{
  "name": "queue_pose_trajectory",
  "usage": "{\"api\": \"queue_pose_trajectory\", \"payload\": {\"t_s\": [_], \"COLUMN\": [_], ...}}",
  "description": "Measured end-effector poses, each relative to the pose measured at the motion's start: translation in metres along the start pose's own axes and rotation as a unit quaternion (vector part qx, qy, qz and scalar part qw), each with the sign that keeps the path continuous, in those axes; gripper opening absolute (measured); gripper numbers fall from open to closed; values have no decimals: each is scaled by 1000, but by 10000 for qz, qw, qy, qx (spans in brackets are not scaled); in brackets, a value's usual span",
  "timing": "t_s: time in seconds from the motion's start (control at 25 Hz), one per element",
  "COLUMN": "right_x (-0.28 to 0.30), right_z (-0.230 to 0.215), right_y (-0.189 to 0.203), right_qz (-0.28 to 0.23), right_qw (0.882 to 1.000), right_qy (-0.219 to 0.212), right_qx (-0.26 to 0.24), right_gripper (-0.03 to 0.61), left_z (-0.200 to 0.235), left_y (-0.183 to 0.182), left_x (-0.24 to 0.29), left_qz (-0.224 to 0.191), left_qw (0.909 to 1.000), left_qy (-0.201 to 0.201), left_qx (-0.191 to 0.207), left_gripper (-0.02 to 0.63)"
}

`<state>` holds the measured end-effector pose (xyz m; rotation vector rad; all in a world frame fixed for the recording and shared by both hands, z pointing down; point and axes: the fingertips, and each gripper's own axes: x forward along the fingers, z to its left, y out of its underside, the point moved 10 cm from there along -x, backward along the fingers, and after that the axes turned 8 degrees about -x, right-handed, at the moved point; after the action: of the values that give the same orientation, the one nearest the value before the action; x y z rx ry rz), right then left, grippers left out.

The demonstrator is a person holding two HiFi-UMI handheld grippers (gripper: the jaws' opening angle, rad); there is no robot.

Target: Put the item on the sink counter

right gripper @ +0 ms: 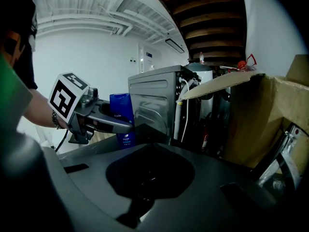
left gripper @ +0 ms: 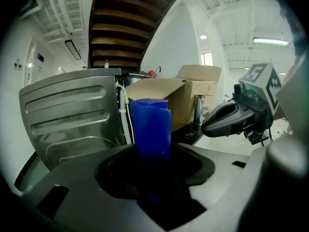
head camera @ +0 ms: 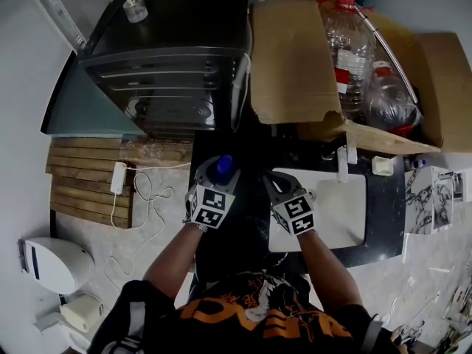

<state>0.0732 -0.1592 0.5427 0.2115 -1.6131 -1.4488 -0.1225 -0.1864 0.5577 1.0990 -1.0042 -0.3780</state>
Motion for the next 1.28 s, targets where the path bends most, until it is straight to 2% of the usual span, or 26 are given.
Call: {"api": "queue_pose_trajectory", "payload": {"t_s": [0.2, 0.56, 0.8, 0.96, 1.08, 1.28], "right_x": [-7, -29, -53, -70, -82, -99], "right_z": [3, 2, 5, 7, 7, 6], "right_y": [-7, -34, -48, -60, -69, -83], "right_qz": [-74, -498, -797, -1007, -1221, -1560], "right_qw": [10000, 9985, 9963, 9943, 9918, 9869], "right_qy": [12, 116, 137, 152, 208, 310], "right_qx": [-48, -179, -282, -325, -302, -263], "right_gripper": [14, 14, 14, 14, 14, 14], "left_z": [-1, -10, -17, -25, -33, -38], "left_y": [-8, -45, -67, -74, -76, -80], "left_x": [-11, -47, -82, -99, -107, -117], "left_qz": [-199, -1001, -1703, -1811, -1861, -1946], "left_qw": [9998, 9949, 9848, 9831, 9823, 9807], "left_qy": [-31, -88, -262, -125, -12, -11], "left_qx": [-39, -59, -199, -246, -192, -199], "left_gripper": [241, 241, 179, 154, 112, 78]}}
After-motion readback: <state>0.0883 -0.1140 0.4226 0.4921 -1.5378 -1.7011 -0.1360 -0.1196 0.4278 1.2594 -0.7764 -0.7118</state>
